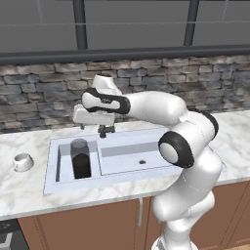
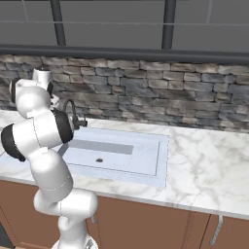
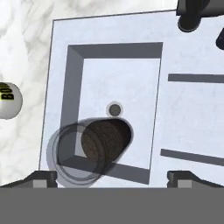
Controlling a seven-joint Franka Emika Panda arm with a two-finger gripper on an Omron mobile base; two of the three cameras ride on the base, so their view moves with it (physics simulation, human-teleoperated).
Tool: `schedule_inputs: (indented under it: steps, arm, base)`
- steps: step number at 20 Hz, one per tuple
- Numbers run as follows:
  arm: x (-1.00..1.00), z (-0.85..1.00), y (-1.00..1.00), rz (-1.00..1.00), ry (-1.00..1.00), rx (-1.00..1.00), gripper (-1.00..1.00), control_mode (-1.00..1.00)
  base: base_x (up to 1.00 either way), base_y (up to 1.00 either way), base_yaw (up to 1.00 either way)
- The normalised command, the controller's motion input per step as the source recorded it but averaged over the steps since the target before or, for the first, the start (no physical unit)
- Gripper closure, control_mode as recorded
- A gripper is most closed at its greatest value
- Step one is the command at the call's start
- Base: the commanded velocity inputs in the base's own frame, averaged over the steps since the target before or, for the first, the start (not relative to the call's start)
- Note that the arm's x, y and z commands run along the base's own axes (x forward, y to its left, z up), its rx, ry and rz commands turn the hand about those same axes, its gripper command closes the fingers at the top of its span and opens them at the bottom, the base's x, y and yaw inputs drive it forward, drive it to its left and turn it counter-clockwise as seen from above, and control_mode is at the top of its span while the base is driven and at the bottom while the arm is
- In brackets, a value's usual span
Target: Place the jar in the left basin and the mug in the right basin of the sink.
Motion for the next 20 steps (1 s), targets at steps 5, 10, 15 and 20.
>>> schedule_inputs:
  steps: [5, 10, 15, 20]
  arm:
    - [0.00, 0.37, 0.12, 0.00, 0.10, 0.00, -1.00, -1.00]
    - [-0.03, 0.28, 0.33, -0.01, 0.16, 0.00, -1.00, -1.00]
    - [-0.03, 0.15, 0.40, -0.01, 0.15, 0.00, -1.00, -1.00]
    - [-0.01, 0.13, 0.38, 0.00, 0.05, -0.05, -1.00, -1.00]
  base:
    - [0.00, 0.00, 0.00]
    - [0.00, 0.00, 0.00]
    - [0.00, 0.00, 0.00]
    - [0.00, 0.00, 0.00]
